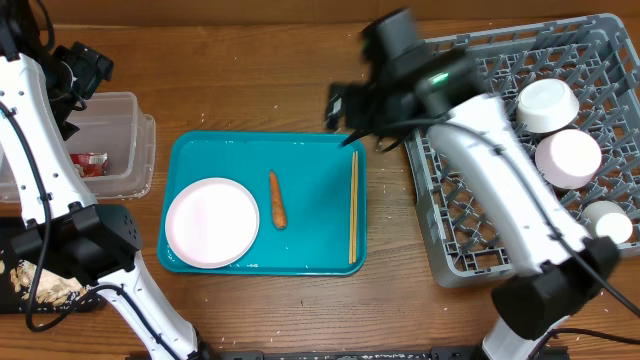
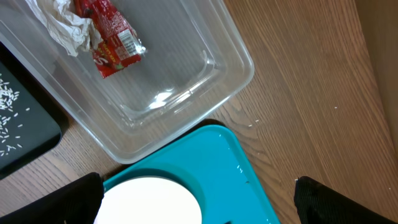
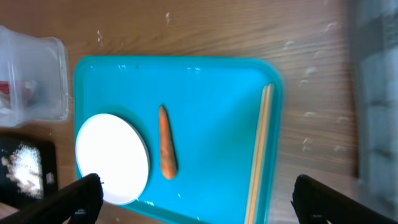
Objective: Sort waste into correct bins and load items into the dishwasher
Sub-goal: 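Move the right gripper to the chopsticks on the tray's right edge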
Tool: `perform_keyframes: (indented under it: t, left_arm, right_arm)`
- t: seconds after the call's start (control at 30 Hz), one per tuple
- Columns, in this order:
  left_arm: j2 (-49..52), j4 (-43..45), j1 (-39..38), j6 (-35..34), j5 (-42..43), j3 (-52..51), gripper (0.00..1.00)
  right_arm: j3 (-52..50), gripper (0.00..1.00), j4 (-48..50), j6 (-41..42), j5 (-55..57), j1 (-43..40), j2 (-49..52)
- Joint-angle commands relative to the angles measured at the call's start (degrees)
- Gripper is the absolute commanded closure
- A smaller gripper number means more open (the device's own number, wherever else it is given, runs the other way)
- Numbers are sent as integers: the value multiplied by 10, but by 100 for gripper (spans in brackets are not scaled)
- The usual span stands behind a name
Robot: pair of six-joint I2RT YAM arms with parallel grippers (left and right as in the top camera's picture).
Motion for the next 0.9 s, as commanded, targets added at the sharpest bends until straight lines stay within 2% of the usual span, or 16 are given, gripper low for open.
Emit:
perform_keyframes:
  t: [0.0,0.13,0.33,0.6,0.67,0.87]
  left_arm:
    - [3,-1,-4,-8,2,4,0]
    - [3,-1,-4,-8,2,4,0]
    - [3,-1,-4,-8,2,4,0]
    - [3,-1,-4,-8,2,4,0]
    - [3,-1,-4,-8,2,4,0]
    - [3,-1,-4,-8,2,4,0]
  right_arm:
    - [-96,7,58,66,25,32,1]
    - [-197,13,143,67,25,59,1]
    - [-291,22,186,68,25,70,2]
    - [-314,25,180,24,7,70,18]
    - [-314,29,189,21,5,70,20]
    - [-314,29,226,13,11,70,62]
